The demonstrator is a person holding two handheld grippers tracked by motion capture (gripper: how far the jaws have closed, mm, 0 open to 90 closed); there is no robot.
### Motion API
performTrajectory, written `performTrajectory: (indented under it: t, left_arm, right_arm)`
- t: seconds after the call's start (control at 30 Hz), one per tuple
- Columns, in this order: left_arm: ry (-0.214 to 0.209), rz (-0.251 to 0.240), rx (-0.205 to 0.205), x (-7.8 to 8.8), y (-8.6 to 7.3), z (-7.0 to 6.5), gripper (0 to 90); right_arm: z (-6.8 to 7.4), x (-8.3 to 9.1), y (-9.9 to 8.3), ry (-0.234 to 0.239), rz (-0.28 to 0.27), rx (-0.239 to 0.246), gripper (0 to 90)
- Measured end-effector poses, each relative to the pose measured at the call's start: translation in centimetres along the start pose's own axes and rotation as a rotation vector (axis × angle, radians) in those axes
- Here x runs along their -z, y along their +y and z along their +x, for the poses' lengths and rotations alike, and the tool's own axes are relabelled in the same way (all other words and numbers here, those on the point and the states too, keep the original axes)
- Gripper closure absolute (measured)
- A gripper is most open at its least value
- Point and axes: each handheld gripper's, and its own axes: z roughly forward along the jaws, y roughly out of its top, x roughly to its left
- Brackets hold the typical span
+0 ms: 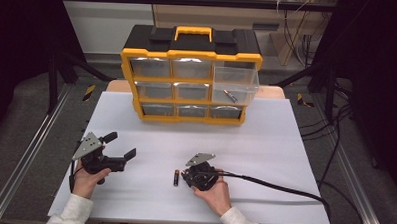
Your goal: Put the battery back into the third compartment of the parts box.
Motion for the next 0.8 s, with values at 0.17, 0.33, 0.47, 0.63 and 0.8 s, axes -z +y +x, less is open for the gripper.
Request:
performTrajectory:
  t: [0.17, 0.33, 0.47, 0.63, 0.8]
  left_arm:
    - [0.0, -0.002, 0.001, 0.0, 0.0, 0.0, 1.8]
    - [0.0, 0.0, -0.001, 0.0, 0.0, 0.0, 1.8]
    - [0.001, 0.0, -0.001, 0.0, 0.0, 0.0, 1.8]
    - [0.002, 0.001, -0.004, 0.0, 0.0, 0.0, 1.7]
    - [0.002, 0.002, -0.004, -0.1, 0.0, 0.0, 1.7]
  right_arm:
    - [-0.1, 0.3, 0.2, 0.008, 0.005, 0.005, 77.2]
    - [-0.2, 1.2, 0.7, 0.02, -0.013, 0.007, 77.2]
    - [-0.5, 2.2, 1.1, 0.02, -0.03, 0.01, 77.2]
    - [-1.3, 3.7, 1.7, 0.019, -0.065, 0.002, 77.2]
    - [-2.2, 5.6, 2.3, 0.014, -0.107, -0.011, 77.2]
